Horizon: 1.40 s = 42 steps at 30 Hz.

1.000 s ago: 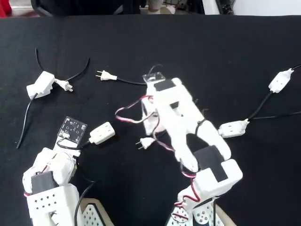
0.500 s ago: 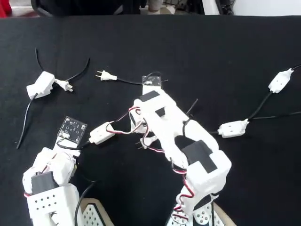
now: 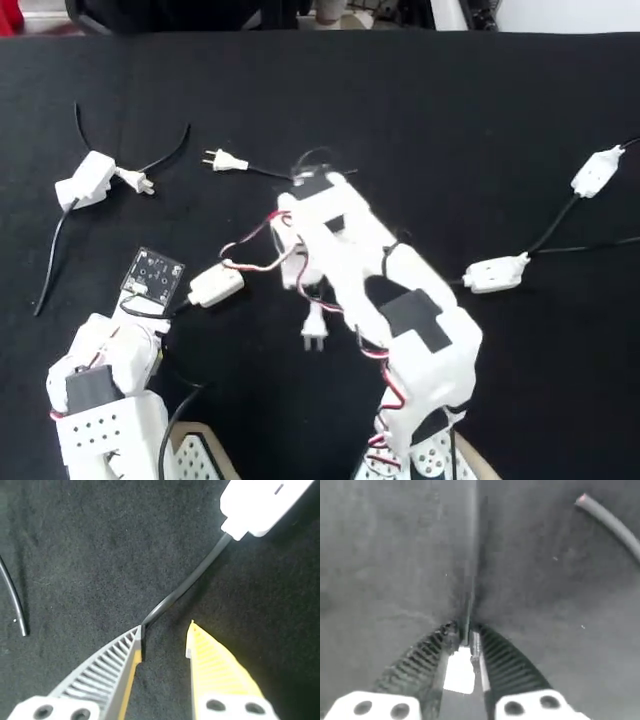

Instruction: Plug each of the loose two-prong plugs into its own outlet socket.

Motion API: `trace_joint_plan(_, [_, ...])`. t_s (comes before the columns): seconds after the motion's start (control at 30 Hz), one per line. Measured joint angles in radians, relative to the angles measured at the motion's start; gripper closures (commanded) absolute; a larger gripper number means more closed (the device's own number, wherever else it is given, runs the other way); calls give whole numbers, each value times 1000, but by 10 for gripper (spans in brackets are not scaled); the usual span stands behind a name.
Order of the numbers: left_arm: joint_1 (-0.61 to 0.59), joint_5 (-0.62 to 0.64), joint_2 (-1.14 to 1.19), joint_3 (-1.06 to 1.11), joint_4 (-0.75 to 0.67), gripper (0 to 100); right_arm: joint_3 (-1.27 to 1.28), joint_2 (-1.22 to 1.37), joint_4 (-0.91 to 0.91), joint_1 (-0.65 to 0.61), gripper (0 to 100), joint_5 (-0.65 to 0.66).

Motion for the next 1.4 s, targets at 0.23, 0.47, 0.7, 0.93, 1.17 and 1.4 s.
trace_joint_plan(0.23, [0,0,0,0,0,845,-133,23,46,21,983,269])
trace_joint_plan(0.47, [0,0,0,0,0,845,-163,147,-75,112,851,520])
trace_joint_plan(0.7, [0,0,0,0,0,845,-170,117,-40,129,713,549])
trace_joint_plan(0.93, [0,0,0,0,0,845,-169,-8,89,167,844,549])
trace_joint_plan(1.17, [0,0,0,0,0,845,-135,-18,181,193,830,565])
trace_joint_plan(1.4, [0,0,0,0,0,845,-40,41,91,106,815,540])
